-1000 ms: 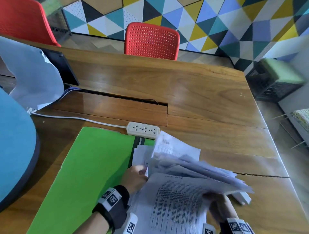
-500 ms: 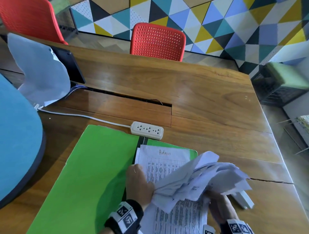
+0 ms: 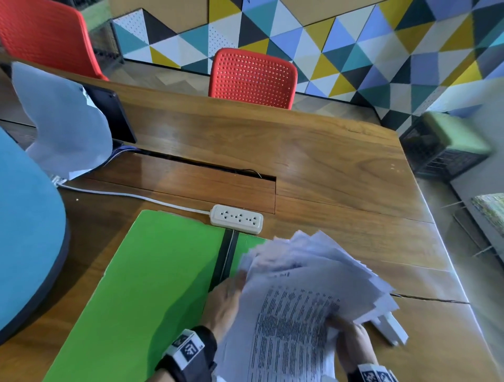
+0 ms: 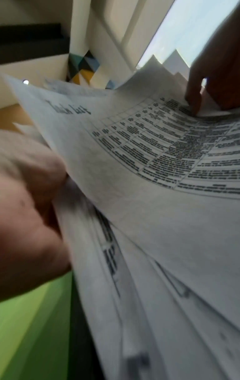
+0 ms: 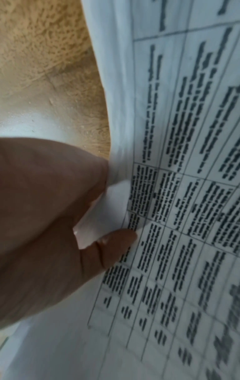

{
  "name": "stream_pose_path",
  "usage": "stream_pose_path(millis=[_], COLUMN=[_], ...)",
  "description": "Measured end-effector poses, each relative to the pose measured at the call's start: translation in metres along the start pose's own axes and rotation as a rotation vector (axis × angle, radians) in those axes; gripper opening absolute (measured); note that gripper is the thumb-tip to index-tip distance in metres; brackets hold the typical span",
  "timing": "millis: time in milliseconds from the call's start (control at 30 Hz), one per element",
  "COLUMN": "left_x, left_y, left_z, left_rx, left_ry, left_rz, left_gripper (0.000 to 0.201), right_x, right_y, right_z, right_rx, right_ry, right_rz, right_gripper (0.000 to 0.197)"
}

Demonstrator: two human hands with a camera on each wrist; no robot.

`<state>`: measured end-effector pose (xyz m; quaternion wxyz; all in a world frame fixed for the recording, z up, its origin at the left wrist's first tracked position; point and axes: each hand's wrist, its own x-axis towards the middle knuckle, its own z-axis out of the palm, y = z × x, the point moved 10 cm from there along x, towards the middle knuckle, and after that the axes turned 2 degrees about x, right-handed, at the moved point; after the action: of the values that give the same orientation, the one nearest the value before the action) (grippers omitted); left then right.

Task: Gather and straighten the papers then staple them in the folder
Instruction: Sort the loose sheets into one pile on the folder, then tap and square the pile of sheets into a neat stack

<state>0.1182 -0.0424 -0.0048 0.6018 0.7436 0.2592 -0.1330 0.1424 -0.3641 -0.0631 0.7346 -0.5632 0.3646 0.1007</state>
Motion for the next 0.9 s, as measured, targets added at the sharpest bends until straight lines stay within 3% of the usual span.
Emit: stream_pose_path(millis=[67,133,200,267,300,400,433,500,567,600,700,800,900], left_x=[-0.009,-0.013,-0.010,-0.012,-0.013,-0.019,-0.022,-0.034,-0.044,-0.051,-0.066,-0.080,-0.086], left_y=[-0.016,-0.032,-0.039,-0.030,-0.023,0.005,0.015,0.041,0.061,0.074,0.104,0.129,0.154], left_z=[0.008,0.007,0.004,0.004,0.005,-0.004,-0.009,-0.019,-0.027,-0.028,-0.025,-0.032,-0.041], left_rx=[-0.012,0.043,0.131,0.125,0.074,-0.036,-0.094,-0.252,-0.355,-0.354,-0.234,-0.254,-0.324], left_ry=[-0.153,-0.191,-0.128,-0.094,-0.103,-0.142,-0.171,-0.265,-0.345,-0.379,-0.349,-0.176,-0.100], left_rz=[-0.110,-0.189,-0.206,-0.155,-0.115,0.052,0.097,0.168,0.208,0.236,0.373,0.503,0.576], left_gripper=[0.097,0.107,0.087,0.051,0.045,0.073,0.072,0.052,0.037,0.035,0.043,0.036,0.020], right_x=[-0.002,-0.007,-0.015,-0.020,-0.021,-0.036,-0.037,-0.055,-0.067,-0.076,-0.114,-0.160,-0.181], right_y=[-0.004,-0.005,-0.008,-0.010,-0.011,-0.032,-0.042,-0.059,-0.068,-0.075,-0.115,-0.157,-0.184], right_z=[-0.001,-0.006,-0.006,0.001,0.005,0.017,0.019,0.034,0.046,0.052,0.079,0.100,0.095], right_rx=[-0.141,-0.299,-0.360,-0.317,-0.230,-0.019,0.024,0.062,-0.013,-0.111,-0.328,-0.327,-0.266], right_ry=[-0.015,0.046,0.072,0.000,-0.056,-0.138,-0.165,-0.277,-0.388,-0.420,-0.418,-0.385,-0.309], right_rz=[-0.043,-0.054,-0.062,-0.045,-0.038,-0.064,-0.093,-0.097,-0.091,-0.124,-0.388,-0.644,-0.786], right_gripper=[0.053,0.051,0.047,0.058,0.063,0.069,0.070,0.065,0.077,0.080,0.040,0.049,0.049])
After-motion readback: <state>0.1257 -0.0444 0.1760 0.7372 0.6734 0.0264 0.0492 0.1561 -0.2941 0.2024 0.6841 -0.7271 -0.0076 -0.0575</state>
